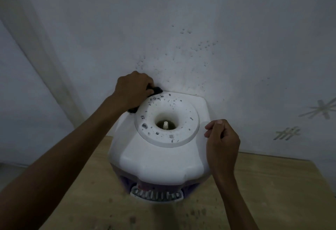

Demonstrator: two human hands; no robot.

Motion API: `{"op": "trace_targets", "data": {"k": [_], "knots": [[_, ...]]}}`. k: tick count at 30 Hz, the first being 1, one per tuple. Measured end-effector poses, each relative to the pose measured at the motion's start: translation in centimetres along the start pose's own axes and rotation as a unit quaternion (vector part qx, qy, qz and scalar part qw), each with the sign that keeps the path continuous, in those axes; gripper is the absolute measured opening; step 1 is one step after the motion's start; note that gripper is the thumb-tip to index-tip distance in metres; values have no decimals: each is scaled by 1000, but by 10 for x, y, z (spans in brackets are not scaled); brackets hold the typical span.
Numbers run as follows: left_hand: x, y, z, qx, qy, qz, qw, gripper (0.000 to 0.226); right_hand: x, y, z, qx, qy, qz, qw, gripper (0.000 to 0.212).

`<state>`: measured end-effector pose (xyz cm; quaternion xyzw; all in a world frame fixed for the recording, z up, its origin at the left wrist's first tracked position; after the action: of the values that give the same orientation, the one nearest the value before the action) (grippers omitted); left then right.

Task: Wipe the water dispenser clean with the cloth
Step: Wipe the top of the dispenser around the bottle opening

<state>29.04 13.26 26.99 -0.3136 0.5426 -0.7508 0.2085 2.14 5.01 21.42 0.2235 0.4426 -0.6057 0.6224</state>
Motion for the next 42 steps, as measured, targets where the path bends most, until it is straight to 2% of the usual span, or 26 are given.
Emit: {"op": "trace_targets", "data": {"k": [8,13,22,27,33,37,42], "knots": [[-21,-9,-68,86,-51,-31,995,25,1,0,0,1,1,6,1000,39],[-27,-14,-84,84,-83,-44,992,20,1,1,1,-1,-2,-1,1000,38],[-23,3,-14,36,-105,-49,993,24,-2,0,0,1,5,-7,1000,38],[-37,-5,-44,17,-89,-128,988,18,-4,0,-1,-1,3,-1,1000,38],[-37,-13,-88,38,-61,-65,995,20,-2,0,-1,1,11,4,1000,37],[-25,-22,-60,11,-64,20,998,21,-2,-1,0,0,7,2,1000,37],[8,-17,-9,-26,-12,94,995,26,-1,-1,-1,3,11,5,1000,37]]}}
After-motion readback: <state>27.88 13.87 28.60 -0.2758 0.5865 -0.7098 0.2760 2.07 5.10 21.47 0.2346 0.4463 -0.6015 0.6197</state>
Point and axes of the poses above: each hand's wrist, its own z-axis towards the middle knuckle, its own y-axis out of the palm, x = y × z, the point moved 1 cm from there along z, towards the middle knuckle, and after that the axes turned 11 degrees about -y, right-handed, at the moved point
